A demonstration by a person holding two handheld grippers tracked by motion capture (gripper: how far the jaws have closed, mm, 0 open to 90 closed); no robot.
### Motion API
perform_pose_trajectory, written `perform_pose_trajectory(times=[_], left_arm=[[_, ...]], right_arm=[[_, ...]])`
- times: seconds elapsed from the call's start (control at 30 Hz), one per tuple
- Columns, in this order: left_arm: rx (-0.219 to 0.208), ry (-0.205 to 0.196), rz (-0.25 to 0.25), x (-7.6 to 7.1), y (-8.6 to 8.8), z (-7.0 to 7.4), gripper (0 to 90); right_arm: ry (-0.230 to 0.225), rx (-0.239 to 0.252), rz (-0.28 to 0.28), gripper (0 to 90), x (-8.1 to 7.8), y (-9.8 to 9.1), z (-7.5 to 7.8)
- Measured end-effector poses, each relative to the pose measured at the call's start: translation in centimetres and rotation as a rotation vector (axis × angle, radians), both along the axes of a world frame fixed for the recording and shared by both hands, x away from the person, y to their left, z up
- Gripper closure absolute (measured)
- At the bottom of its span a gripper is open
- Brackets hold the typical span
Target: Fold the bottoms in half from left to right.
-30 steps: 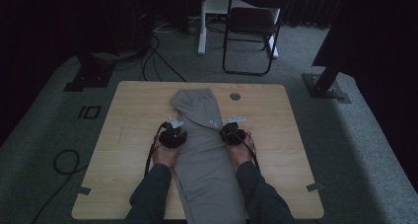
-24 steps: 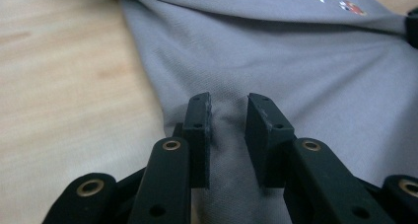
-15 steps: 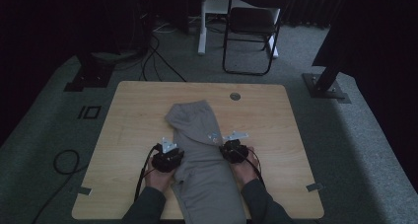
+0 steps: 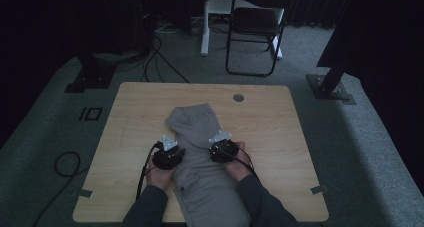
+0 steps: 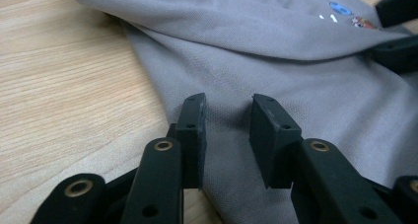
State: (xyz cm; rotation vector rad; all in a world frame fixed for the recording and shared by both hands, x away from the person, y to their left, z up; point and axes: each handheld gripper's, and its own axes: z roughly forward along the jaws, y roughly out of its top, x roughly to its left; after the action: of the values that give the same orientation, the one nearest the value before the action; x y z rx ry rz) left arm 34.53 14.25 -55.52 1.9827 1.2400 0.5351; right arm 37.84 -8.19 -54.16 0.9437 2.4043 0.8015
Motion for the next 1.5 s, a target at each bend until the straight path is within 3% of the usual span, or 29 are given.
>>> perform_pose_trajectory(times=[0.4,0.5,0.53,0.63,0.67,0.7,0.77,0.83,1.07,1.13,1.2,1.5], left_arm=[[0.016,-0.002,0.016,-0.1,-0.1,0.0,75.6],[0.018,-0.002,0.017,-0.1,-0.2,0.0,76.1],[0.017,-0.002,0.018,-0.1,-0.2,0.0,76.4],[0.019,-0.003,0.021,-0.1,-0.2,0.0,77.3],[0.021,-0.003,0.02,-0.1,-0.1,0.0,77.5],[0.021,-0.003,0.02,-0.1,-0.1,0.0,77.6],[0.021,-0.004,0.023,-0.1,-0.2,0.0,78.0],[0.021,-0.005,0.023,-0.1,-0.2,0.0,78.0],[0.026,-0.006,0.02,-0.2,-0.3,0.0,77.9],[0.03,-0.007,0.022,-0.2,-0.3,0.0,77.8],[0.033,-0.008,0.022,-0.3,-0.3,0.0,77.5],[0.027,-0.002,0.027,-0.2,-0.3,0.0,73.5]], right_arm=[[-0.013,-0.061,0.081,60.8,2.6,4.6,0.4],[0.013,-0.049,0.084,75.6,3.1,5.1,0.6],[0.021,-0.032,0.07,79.3,3.2,5.0,0.7],[0.083,0.112,-0.002,85.8,4.1,3.1,1.3],[0.086,0.136,-0.034,87.4,4.4,2.3,1.5],[0.086,0.136,-0.034,87.4,4.4,2.3,1.5],[0.092,0.147,-0.122,89.1,5.3,0.1,1.7],[0.094,0.15,-0.15,89.2,5.6,-1.2,1.6],[0.118,0.167,-0.188,82.9,5.6,-2.4,-0.2],[0.123,0.18,-0.197,82.3,5.6,-2.5,-0.2],[0.112,0.158,-0.206,79.3,5.6,-2.6,-0.1],[0.106,0.161,-0.211,80.4,5.4,-2.7,-0.2]])
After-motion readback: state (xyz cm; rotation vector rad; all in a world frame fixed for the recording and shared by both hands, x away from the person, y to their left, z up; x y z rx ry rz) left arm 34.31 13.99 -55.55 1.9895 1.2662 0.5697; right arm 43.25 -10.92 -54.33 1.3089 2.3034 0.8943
